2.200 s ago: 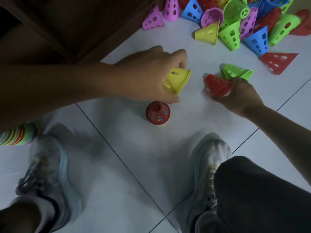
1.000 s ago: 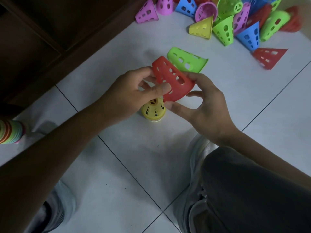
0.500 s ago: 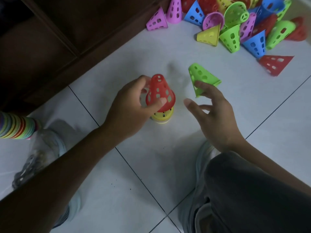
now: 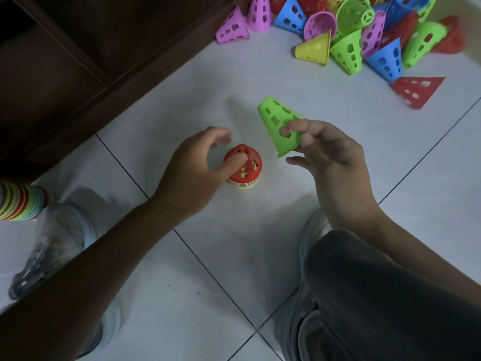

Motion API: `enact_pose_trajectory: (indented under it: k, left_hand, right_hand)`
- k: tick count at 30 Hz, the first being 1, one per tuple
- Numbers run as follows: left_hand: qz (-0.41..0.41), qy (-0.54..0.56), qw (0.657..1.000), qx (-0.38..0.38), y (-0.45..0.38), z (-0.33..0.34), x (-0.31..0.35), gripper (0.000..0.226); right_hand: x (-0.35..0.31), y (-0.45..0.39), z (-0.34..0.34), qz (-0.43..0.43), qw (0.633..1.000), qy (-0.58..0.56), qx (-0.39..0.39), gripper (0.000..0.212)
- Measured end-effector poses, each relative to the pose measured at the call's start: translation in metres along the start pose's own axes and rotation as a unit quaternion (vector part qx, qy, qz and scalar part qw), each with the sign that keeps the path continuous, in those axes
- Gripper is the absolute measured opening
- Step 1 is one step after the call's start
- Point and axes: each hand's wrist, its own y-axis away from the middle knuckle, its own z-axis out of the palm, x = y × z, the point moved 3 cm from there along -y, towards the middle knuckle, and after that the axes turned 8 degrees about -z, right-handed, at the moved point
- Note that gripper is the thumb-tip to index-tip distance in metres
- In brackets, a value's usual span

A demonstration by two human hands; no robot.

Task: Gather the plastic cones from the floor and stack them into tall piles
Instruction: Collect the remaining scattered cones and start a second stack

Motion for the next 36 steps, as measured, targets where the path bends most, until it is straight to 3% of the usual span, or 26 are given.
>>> enact_pose_trajectory:
  k: [3,6,12,18,22,30,36]
  left_hand:
    - [0.005,0.1,0.995,0.002,-0.001,-0.004,0.015,0.056]
    - [0.035,0.185,0.982,-0.018,-0.001,-0.005,0.033,0.042]
    - [0.044,0.278,0.959,-0.041,-0.001,-0.008,0.043,0.022]
    - [0.081,0.23,0.97,-0.004,0.0,-0.012,0.035,0.024]
    - [0.076,0.135,0.988,0.009,-0.004,-0.003,0.022,0.027]
    - [0.037,0.014,0.997,-0.069,-0.012,0.019,0.003,0.039]
    - [0.041,-0.006,0.997,-0.066,-0.016,0.014,0.003,0.047]
  right_hand:
    - [-0.008,-0.001,0.006,0.012,0.997,-0.071,-0.025,0.017]
    - [-0.013,0.0,0.013,0.025,0.99,-0.129,-0.046,0.019]
    - [-0.011,0.003,0.023,0.05,0.984,-0.142,-0.092,0.033]
    - [-0.002,0.003,0.013,0.042,0.997,-0.002,-0.071,0.035]
    - [0.007,0.002,0.002,0.058,0.997,0.043,-0.036,0.031]
    - [0.013,0.0,-0.005,0.078,0.995,0.063,-0.011,0.028]
    - [0.012,-0.007,-0.008,0.071,0.994,0.081,-0.009,0.026]
